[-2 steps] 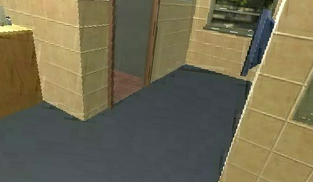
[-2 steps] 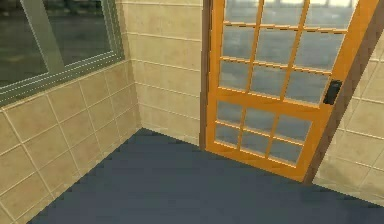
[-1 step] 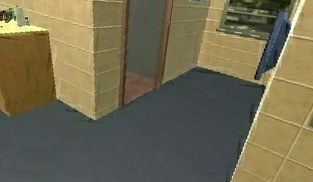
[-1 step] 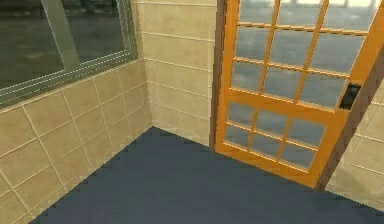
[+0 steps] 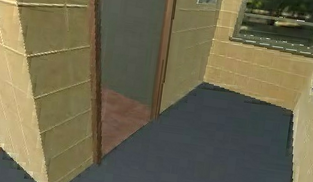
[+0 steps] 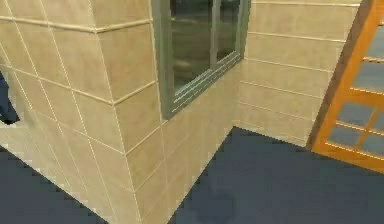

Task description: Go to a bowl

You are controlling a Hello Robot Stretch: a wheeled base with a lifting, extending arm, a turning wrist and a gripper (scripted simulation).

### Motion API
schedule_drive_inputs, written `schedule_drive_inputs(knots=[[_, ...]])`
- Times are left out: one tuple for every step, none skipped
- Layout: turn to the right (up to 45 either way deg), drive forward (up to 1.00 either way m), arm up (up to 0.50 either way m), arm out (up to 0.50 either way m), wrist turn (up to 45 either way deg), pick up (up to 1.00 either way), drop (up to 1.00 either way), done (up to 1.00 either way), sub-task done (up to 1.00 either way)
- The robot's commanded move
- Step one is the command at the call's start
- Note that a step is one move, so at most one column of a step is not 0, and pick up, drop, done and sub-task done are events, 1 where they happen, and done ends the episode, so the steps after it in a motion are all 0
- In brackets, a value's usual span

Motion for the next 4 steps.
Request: schedule_drive_inputs(knots=[[0.0, 1.0, 0.0, 0.0, 0.0, 0.0, 0.0, 0.0, 0.0], [0.0, 0.4, 0.0, 0.0, 0.0, 0.0, 0.0, 0.0, 0.0], [-12.0, 0.0, 0.0, 0.0, 0.0, 0.0, 0.0, 0.0, 0.0], [0.0, 0.3, 0.0, 0.0, 0.0, 0.0, 0.0, 0.0, 0.0]])
